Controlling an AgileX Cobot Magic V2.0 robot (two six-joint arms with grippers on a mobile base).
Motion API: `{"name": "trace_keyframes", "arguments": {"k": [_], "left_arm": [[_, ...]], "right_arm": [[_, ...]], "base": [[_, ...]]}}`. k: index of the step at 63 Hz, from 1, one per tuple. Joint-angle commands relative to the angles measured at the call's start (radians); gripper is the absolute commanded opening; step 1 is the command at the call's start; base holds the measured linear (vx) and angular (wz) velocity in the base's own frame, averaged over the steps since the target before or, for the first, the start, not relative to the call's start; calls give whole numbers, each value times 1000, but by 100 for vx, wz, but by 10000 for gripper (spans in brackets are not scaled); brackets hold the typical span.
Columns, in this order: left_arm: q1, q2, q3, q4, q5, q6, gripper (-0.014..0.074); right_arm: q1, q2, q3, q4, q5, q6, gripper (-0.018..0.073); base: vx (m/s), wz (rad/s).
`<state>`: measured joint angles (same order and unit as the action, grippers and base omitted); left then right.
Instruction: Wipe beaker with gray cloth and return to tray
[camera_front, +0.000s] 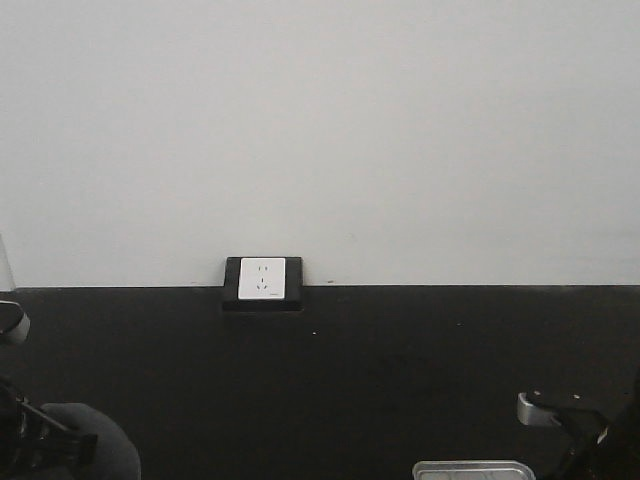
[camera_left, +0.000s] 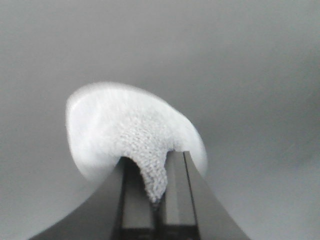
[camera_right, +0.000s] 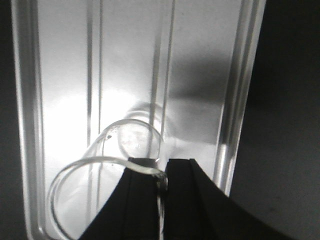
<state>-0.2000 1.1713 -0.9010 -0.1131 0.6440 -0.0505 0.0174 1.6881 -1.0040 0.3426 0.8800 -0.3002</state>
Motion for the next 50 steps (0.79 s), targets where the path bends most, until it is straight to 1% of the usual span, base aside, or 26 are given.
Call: {"name": "trace_keyframes", "arguments": {"k": [1,7,9,10,11,12,13,14,15,16,17,18,24,25,28,29,34,38,43,48,50], "left_arm": [[-7,-24,-31,-119,-118,43,-6],[-8,-24,-31,-265,-164,172,-6],[-9,-24,-32,-344,-176,219,-6],[-9,-24,-33,-380,-179,258,-6],[-10,-24,-36,-398,-181,271,-6],[-13,-24,-42,-451,-180,310,-6],[-15,-23,-44,-487,-180,322,-6],[-18,-23,-53,-524,-180,359,-6],[-21,-22,-59,-583,-180,384,-6],[-25,-22,-67,-623,-180,409,-6],[-29,-22,-75,-642,-180,434,-6],[-35,-22,-88,-700,-177,475,-6],[-64,-21,-146,-935,-174,646,-6],[-69,-21,-155,-949,-173,668,-6],[-85,-21,-181,-1037,-154,747,-6],[-88,-21,-189,-1053,-147,764,-5],[-103,-21,-204,-1110,-84,811,-4],[-109,-21,-204,-1097,-17,810,-3],[-108,-21,-204,-1018,72,798,-3],[-108,-21,-204,-908,158,751,-3],[-108,-21,-204,-849,183,722,-3]], "right_arm": [[3,-97,-27,81,-30,-52,-11],[40,-168,-27,129,-67,-101,-11],[68,-191,-27,138,-84,-108,-11],[82,-207,-27,145,-93,-110,-11],[96,-218,-27,150,-107,-110,-11],[111,-227,-27,157,-116,-110,-11],[127,-237,-27,166,-127,-110,-11],[143,-245,-27,176,-136,-108,-11],[161,-253,-27,186,-146,-107,-11],[188,-260,-27,198,-156,-105,-11],[206,-268,-27,215,-167,-105,-11],[224,-273,-27,226,-184,-105,-11],[342,-287,-27,311,-254,-84,-11],[366,-287,-27,331,-262,-79,-11],[420,-283,-32,377,-285,-58,-11],[435,-281,-35,388,-290,-53,-11],[514,-272,-50,439,-307,-41,-11],[558,-271,-64,443,-337,-41,-11],[571,-272,-80,433,-383,-5,-11],[546,-272,-103,426,-401,53,-11],[531,-272,-117,426,-400,66,-11]], "base": [[0,0],[0,0],[0,0],[0,0],[0,0],[0,0],[0,0],[0,0],[0,0],[0,0],[0,0],[0,0],[0,0],[0,0],[0,0],[0,0],[0,0],[0,0],[0,0],[0,0],[0,0]]}}
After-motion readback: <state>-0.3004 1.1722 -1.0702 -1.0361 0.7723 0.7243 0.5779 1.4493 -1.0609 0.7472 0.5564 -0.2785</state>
